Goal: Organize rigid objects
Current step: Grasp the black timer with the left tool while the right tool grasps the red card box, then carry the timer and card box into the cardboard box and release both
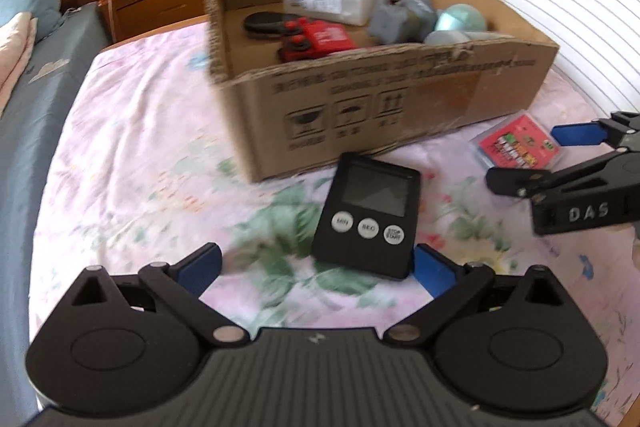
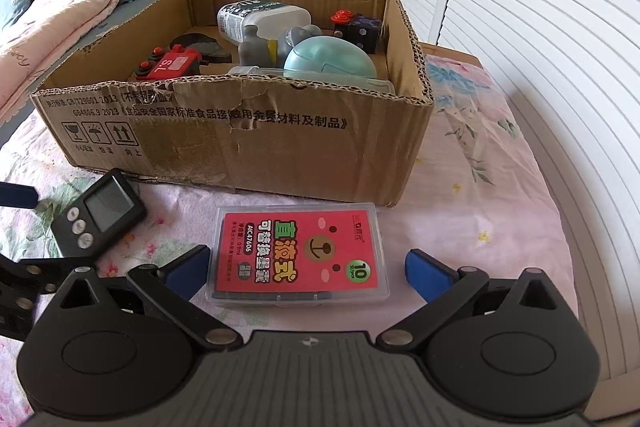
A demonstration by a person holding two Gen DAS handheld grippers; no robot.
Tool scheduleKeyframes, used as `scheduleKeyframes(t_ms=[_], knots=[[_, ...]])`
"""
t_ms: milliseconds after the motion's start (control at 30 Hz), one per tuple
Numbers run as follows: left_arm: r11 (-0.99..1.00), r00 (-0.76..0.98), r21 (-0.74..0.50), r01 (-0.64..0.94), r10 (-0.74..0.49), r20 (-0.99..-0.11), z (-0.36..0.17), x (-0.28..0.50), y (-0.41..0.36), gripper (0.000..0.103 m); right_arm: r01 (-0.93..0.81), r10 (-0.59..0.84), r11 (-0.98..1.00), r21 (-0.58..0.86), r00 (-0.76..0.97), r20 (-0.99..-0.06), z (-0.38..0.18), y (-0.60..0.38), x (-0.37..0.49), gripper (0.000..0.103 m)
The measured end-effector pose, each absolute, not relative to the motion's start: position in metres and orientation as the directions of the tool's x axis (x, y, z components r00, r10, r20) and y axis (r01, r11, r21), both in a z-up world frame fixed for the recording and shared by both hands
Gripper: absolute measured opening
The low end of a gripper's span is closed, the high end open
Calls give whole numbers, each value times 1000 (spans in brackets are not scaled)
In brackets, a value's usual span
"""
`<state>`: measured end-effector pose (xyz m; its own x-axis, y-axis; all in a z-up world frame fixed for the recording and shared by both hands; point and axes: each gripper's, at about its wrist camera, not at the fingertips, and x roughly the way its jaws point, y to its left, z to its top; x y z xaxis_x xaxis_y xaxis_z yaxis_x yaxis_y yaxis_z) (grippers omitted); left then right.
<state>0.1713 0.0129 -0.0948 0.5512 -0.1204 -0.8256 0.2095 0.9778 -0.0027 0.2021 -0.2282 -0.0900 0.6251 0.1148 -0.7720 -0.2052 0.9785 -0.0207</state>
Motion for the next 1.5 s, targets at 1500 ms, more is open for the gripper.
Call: scheduleKeyframes(t_ms=[1500], knots=[[982,596,-18,186,-127,-793,-88,159,27,71,-319,193,948,-25,631,-752,-91,-227,201,103]])
